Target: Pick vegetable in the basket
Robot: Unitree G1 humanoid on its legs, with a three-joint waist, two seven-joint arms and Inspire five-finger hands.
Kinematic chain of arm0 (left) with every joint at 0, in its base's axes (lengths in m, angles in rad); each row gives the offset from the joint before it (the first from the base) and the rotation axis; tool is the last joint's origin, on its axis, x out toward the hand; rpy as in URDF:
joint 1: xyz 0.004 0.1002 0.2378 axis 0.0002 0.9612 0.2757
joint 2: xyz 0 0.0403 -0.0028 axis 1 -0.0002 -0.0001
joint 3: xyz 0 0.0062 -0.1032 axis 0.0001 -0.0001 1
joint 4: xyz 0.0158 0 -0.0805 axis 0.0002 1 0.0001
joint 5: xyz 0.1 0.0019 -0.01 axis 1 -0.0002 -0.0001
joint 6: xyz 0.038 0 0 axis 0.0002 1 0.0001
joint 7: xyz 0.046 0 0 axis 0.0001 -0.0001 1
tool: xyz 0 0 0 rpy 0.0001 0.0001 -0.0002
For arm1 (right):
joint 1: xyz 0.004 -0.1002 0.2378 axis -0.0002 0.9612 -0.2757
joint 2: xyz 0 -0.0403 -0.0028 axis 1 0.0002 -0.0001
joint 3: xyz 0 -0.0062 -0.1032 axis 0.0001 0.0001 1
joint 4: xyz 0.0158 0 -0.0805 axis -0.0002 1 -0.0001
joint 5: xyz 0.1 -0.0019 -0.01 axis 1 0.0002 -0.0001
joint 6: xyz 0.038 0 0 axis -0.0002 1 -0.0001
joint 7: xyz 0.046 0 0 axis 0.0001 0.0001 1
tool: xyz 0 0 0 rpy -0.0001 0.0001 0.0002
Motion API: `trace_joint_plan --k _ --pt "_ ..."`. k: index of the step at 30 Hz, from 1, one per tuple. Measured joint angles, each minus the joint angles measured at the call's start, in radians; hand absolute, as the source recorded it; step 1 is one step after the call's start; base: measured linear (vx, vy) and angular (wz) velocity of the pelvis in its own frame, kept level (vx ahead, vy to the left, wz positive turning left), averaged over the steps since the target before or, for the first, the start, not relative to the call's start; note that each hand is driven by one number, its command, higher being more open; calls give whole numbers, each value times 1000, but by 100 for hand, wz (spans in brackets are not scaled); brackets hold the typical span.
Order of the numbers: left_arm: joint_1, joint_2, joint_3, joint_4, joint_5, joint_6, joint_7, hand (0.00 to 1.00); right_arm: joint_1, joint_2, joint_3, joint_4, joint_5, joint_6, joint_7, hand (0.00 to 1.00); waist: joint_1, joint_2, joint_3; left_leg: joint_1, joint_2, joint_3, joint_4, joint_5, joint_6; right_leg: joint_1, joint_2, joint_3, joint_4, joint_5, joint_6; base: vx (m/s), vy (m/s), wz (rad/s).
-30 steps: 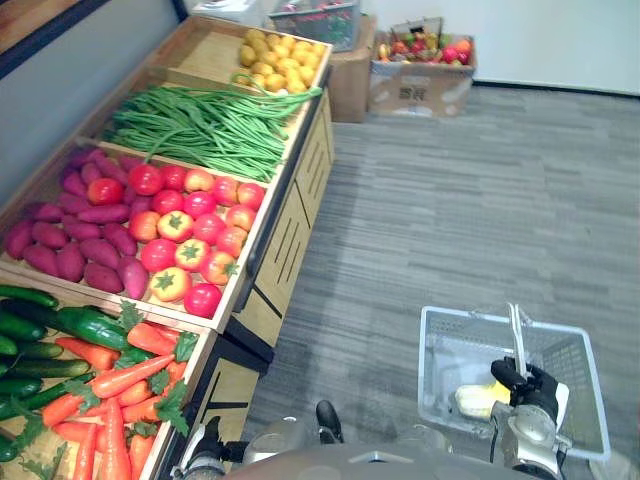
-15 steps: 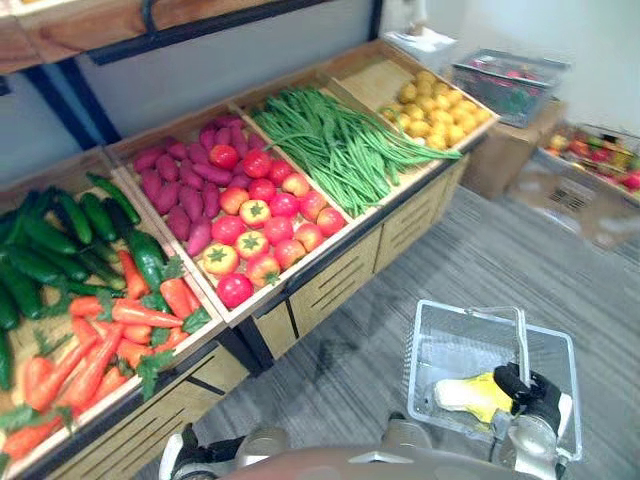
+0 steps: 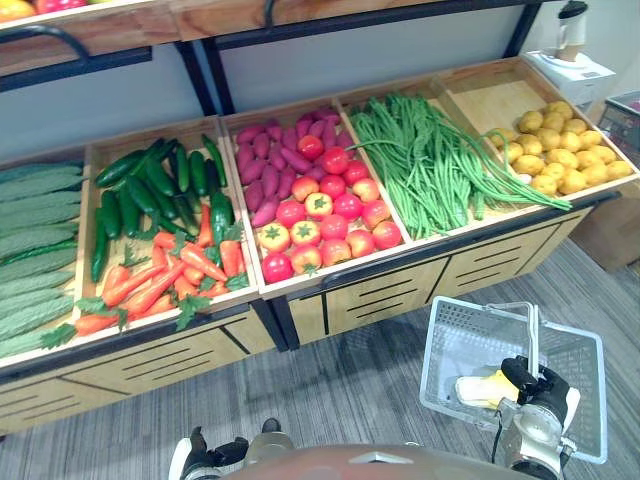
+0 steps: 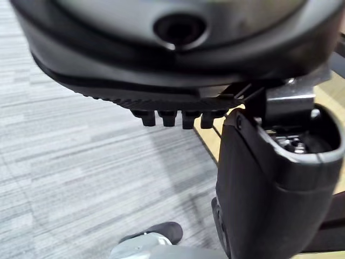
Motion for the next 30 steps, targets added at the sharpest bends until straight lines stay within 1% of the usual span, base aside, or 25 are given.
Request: trace_joint_plan --k 2,4,6,7,11,16,17,19,20,22,23,24,25,26,28,30 --pt "-1 6 -22 0 0 -2 -4 100 3 -2 -27 32 3 0 0 0 -7 1 -1 -4 -15 -31 -48 33 -1 3 -8 -40 -5 3 5 -79 33 61" --pt "0 15 -30 0 0 -2 -11 100 5 -2 -40 68 5 1 0 0 -25 -1 -1 -19 -36 -75 -61 51 5 22 -22 -82 -17 9 15 -72 58 62" --pt "1 17 -40 1 0 -2 -15 100 19 -2 -40 88 6 2 1 0 -25 -1 -1 -23 -57 -93 -65 55 12 45 -34 -103 -35 18 30 -83 69 41" --pt "1 19 -46 1 0 -2 -16 100 27 -2 -40 89 6 2 1 0 -25 1 -1 -26 -63 -99 -65 50 22 52 -37 -108 -43 18 31 -78 50 33" --pt "-12 26 -62 1 0 -3 -16 100 33 -2 -49 101 7 2 1 0 -33 3 -2 -53 -79 -103 -66 53 27 66 -43 -139 -86 41 46 -50 39 27" --pt "-26 29 -53 1 -2 -3 -16 100 31 -2 -82 129 39 2 0 0 -36 -10 0 -84 -126 -123 -67 60 40 88 -74 -193 -125 77 63 42 39 30" --pt "-32 30 -50 0 -2 -3 -16 100 27 -2 -82 132 46 2 0 0 -35 -15 2 -90 -137 -127 -67 64 47 88 -81 -201 -130 87 71 76 50 27" --pt "-45 34 -39 -2 -5 -3 -16 100 14 -3 -82 152 46 2 0 0 -34 -29 11 -91 -157 -139 -67 65 54 104 -95 -221 -139 93 73 77 55 29" --pt "-57 38 -36 -2 -9 -3 -16 100 7 -2 -81 165 46 4 1 0 -27 -39 16 -89 -169 -144 -67 65 58 111 -105 -224 -138 93 72 58 43 24" --pt "-61 44 -36 -32 -9 -5 -16 100 -17 -2 -80 180 45 6 2 0 -26 -58 27 -87 -182 -148 -67 66 60 119 -120 -223 -138 95 69 67 45 25" --pt "-62 45 -36 -51 -11 -9 -16 100 -29 -2 -79 188 45 6 6 0 -26 -62 29 -87 -184 -148 -67 67 61 120 -121 -214 -138 106 54 42 32 18" --pt "-62 46 -36 -58 -11 -15 -16 100 -35 -2 -77 189 45 6 9 0 -25 -63 29 -87 -185 -147 -67 67 61 120 -121 -208 -137 111 47 17 40 11" --pt "-61 48 -36 -77 -15 -20 -16 100 -48 -1 -75 189 45 6 16 0 -24 -68 33 -86 -185 -147 -67 65 63 120 -120 -200 -135 118 37 2 32 5" --pt "-61 50 -36 -86 -19 -21 -16 100 -49 -1 -72 189 45 6 19 0 -23 -72 35 -86 -185 -147 -67 64 66 118 -120 -188 -134 121 35 -11 31 4" --pt "-62 59 -36 -115 -48 -22 -16 100 -65 -1 -45 188 45 3 26 0 -20 -85 40 -86 -179 -147 -67 51 70 102 -119 -121 -108 122 34 0 0 0" --pt "-62 61 -26 -127 -57 -23 -16 100 -68 0 -37 188 45 0 39 0 -17 -88 41 -87 -172 -144 -68 44 77 95 -115 -90 -93 122 34 -18 -10 1"
